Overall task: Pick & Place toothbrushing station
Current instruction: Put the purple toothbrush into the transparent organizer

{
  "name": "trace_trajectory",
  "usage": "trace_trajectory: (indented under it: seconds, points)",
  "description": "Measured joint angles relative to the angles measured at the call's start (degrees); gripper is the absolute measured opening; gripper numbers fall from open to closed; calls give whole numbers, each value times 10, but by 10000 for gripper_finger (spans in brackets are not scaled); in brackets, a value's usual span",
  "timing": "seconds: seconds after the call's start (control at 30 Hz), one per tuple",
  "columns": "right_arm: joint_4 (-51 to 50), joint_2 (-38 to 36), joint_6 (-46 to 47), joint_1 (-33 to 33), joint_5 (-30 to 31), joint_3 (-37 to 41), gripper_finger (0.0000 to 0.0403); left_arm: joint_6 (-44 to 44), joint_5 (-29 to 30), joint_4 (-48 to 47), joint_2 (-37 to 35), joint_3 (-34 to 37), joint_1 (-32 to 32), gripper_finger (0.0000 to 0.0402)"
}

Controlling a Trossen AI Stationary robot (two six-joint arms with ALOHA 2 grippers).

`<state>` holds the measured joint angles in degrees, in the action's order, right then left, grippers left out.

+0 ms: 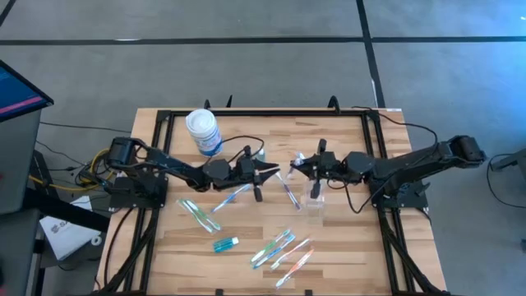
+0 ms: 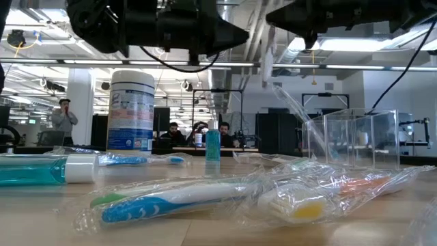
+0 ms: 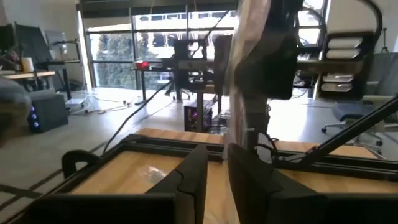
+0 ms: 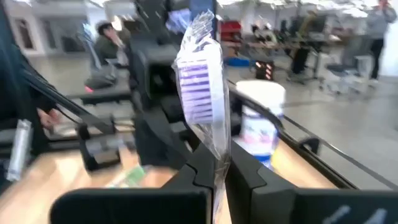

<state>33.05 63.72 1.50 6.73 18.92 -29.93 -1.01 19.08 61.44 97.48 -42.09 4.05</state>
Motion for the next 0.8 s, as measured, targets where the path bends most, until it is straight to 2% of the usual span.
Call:
trace_trajectory:
  seconds: [0.3, 0.47, 0.8]
  points:
    - [-117, -79, 22, 0, 22, 0, 5, 17, 0, -1, -68, 52, 0, 53]
    - [-182, -110, 39, 10, 65, 0, 5, 17, -2, 0, -85, 67, 0, 53]
    - [-196, -198, 76, 34, 122, 72, 5, 20, -2, -1, -89, 70, 0, 53]
